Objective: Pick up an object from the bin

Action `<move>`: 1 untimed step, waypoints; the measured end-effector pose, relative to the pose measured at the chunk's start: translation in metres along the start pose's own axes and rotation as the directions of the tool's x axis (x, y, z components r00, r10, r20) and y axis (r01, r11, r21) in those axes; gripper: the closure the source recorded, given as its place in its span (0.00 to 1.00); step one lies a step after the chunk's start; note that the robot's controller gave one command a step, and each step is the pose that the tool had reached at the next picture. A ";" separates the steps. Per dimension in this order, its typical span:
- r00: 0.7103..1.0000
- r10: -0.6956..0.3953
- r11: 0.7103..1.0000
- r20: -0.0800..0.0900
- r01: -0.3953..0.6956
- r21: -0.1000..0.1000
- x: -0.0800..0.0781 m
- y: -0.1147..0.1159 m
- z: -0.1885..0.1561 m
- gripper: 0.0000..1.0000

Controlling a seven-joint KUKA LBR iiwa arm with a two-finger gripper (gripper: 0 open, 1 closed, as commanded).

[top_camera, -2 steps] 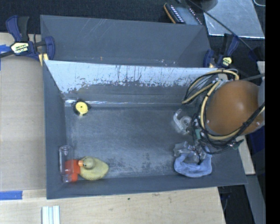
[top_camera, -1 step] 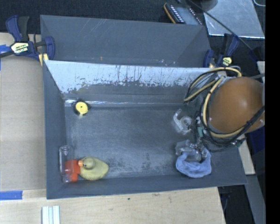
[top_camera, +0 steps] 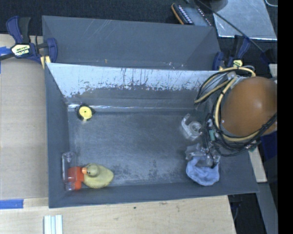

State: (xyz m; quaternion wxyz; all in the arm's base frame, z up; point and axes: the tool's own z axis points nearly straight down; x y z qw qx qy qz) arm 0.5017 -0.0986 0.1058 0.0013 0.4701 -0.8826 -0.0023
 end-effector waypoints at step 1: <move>1.000 0.000 1.000 -0.001 0.000 -0.003 0.000 0.001 -0.014 1.00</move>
Offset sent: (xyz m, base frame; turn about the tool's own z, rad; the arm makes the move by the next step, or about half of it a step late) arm -0.0001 0.0001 0.0783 0.0000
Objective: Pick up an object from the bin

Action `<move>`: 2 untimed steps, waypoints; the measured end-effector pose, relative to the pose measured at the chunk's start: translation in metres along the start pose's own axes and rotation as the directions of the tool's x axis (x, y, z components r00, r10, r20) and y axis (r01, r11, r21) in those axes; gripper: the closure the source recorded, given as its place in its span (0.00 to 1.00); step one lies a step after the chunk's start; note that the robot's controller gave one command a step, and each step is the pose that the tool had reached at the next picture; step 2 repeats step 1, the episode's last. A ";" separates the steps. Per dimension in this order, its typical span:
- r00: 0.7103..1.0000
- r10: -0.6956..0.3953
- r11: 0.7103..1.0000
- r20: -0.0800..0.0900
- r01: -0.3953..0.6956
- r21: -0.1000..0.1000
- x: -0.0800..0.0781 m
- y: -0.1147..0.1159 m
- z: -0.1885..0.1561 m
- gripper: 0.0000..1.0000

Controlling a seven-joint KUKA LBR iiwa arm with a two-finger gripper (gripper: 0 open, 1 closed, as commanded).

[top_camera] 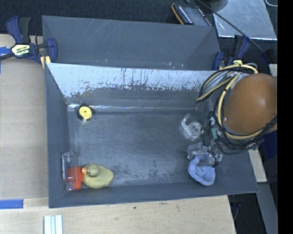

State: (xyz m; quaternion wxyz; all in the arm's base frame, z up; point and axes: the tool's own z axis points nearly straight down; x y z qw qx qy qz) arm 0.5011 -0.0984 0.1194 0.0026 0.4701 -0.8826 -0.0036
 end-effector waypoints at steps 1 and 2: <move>1.000 0.001 1.000 0.001 -0.001 0.000 0.000 0.001 -0.022 1.00; 1.000 0.001 1.000 0.001 -0.001 0.000 0.000 0.001 -0.022 1.00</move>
Offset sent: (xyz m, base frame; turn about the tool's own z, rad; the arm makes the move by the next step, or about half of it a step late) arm -0.0001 -0.0001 0.0764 0.0000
